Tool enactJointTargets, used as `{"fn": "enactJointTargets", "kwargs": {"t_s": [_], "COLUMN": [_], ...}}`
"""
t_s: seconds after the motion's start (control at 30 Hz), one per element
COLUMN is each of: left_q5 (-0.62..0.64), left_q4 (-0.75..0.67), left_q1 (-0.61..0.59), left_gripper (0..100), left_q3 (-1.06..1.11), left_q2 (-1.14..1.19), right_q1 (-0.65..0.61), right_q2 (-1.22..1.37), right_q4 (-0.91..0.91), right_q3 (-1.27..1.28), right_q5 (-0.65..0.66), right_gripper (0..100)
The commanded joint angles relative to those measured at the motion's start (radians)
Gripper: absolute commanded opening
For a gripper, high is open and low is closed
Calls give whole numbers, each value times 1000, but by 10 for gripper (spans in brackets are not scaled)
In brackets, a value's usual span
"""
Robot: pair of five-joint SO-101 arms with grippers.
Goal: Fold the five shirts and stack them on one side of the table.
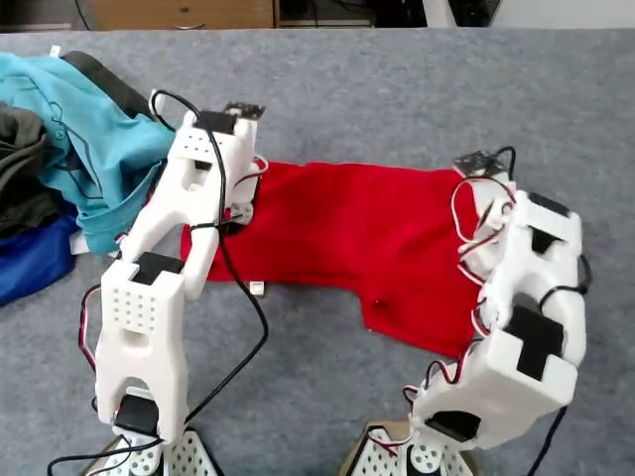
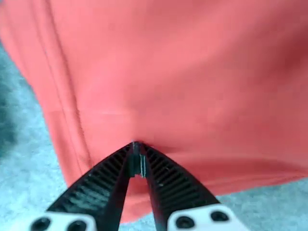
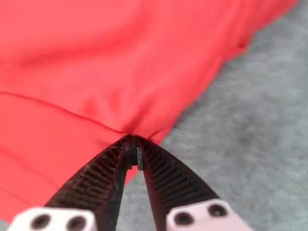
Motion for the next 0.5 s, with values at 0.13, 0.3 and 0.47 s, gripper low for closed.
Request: {"fn": "enactJointTargets", "kwargs": {"t_s": [0.13,0.3,0.47], "left_q5": [-9,-8,-44], "left_q4": [-114,-189,-253], "left_q1": [-35,-63,-46], "left_gripper": [18,18,18], "left_q3": [140,247,413], "left_q2": [-33,-171,-407], "right_q1": [113,111,62], "right_q2": [-13,-188,-410], "right_q4": [3,91,206], "right_q3": [-53,-47,-28], "right_q5": [112,132,193], "right_gripper": [2,2,2]}}
